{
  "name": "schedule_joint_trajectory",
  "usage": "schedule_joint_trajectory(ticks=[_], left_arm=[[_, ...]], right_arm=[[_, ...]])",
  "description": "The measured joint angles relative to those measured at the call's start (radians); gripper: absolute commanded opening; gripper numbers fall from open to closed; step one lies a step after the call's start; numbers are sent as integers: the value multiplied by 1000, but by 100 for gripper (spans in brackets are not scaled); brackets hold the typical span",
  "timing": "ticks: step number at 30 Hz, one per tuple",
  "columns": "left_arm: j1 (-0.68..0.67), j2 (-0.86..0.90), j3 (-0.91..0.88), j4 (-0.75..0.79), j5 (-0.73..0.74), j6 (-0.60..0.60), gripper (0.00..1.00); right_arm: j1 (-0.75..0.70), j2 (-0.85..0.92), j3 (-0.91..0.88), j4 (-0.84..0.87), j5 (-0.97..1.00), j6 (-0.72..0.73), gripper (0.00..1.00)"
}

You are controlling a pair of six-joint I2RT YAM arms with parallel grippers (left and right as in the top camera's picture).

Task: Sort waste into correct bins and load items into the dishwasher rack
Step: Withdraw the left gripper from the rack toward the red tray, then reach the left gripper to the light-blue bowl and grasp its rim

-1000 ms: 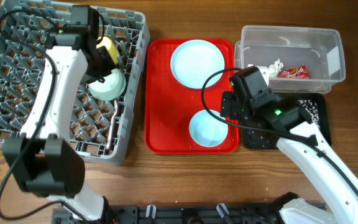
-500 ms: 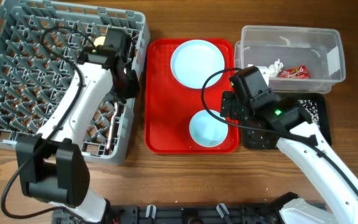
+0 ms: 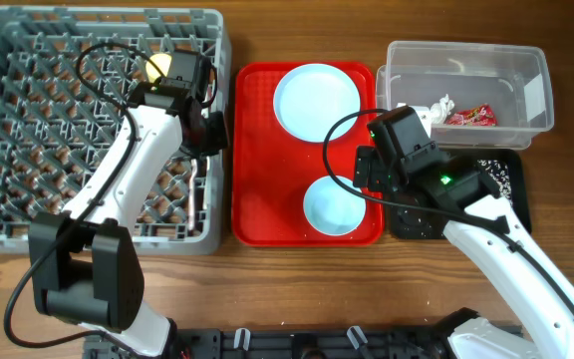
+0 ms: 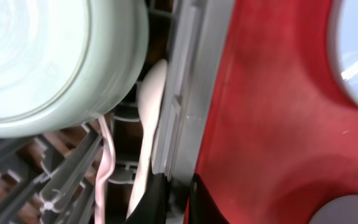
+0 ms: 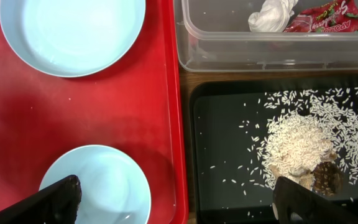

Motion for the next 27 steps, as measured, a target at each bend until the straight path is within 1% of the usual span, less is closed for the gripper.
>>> schedule_joint_trajectory(ticks=[5, 8, 20, 25, 27], left_arm=[[1, 0, 0, -3, 22, -14, 8], [1, 0, 0, -8, 23, -13, 11], [-5, 0, 0, -10, 18, -13, 11], [-26, 0, -1, -8, 17, -20, 12], [-27, 0, -1, -8, 17, -22, 15]], right_arm=[[0, 0, 0, 0, 0, 0, 100], [0, 0, 0, 0, 0, 0, 100], [0, 0, 0, 0, 0, 0, 100], [0, 0, 0, 0, 0, 0, 100], [0, 0, 0, 0, 0, 0, 100]])
